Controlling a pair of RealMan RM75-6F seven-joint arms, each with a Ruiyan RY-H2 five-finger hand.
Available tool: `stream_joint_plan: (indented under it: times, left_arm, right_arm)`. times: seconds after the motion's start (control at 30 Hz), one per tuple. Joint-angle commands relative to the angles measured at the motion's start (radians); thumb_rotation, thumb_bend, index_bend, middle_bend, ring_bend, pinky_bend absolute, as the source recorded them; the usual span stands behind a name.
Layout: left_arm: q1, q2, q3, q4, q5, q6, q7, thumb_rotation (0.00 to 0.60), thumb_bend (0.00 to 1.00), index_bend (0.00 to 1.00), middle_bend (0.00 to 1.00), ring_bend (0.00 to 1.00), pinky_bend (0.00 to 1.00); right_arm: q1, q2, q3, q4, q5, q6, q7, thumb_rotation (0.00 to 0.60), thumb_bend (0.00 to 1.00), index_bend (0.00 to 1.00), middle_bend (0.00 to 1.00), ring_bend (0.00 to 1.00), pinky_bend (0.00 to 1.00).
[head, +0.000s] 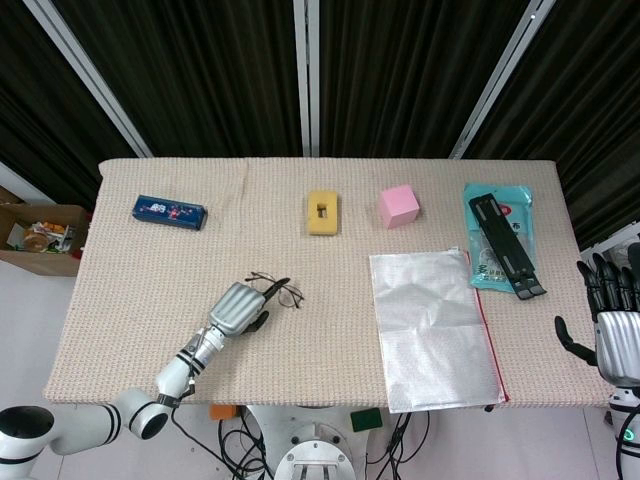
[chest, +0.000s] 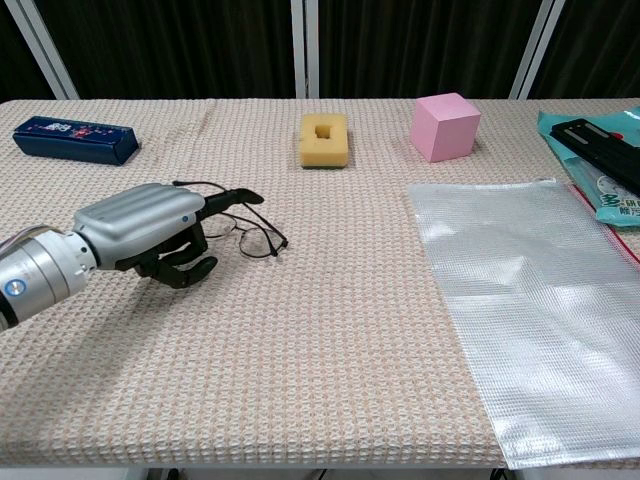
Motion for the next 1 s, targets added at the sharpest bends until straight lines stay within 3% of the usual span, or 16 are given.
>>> stream_joint_plan:
  times: [0.03,0.43,0.73,1.0]
  left_arm:
    - [0.005,0.002,0.002,0.011,-0.017,-0.017,-0.005,0.6,0.48,0.07,0.9,0.89,0.95]
    - [0.001,-0.008,0.004,0.048,-0.05,-0.07,-0.028,0.6,0.48,0.07,0.9,0.89,0.95]
    - [0.001,-0.004,-0.004,0.042,-0.028,-0.032,-0.056,0.6,0.48,0.07,0.9,0.89,0.95]
    - [0.027,0.108,-0.015,-0.112,0.016,0.082,-0.028,0.6,0.48,0.07,0.9,0.89,0.95]
  right_arm:
    - [0.001,0.0,0.0,-0.001,-0.001,0.0,-0.002,0.536,0.4,0.0,0.0,0.0,0.0]
    - [0.0,0.0,-0.002,-0.006,-0.001,-0.002,-0.012,0.537,0.41,0.0,0.0,0.0,0.0]
    - [0.001,0.0,-0.002,-0.005,0.0,-0.002,-0.011,0.536,0.41,0.0,0.0,0.0,0.0]
    - [-0.001,0.002,0.001,-0.004,-0.001,0.004,-0.002,0.535,0.41,0.0,0.0,0.0,0.0]
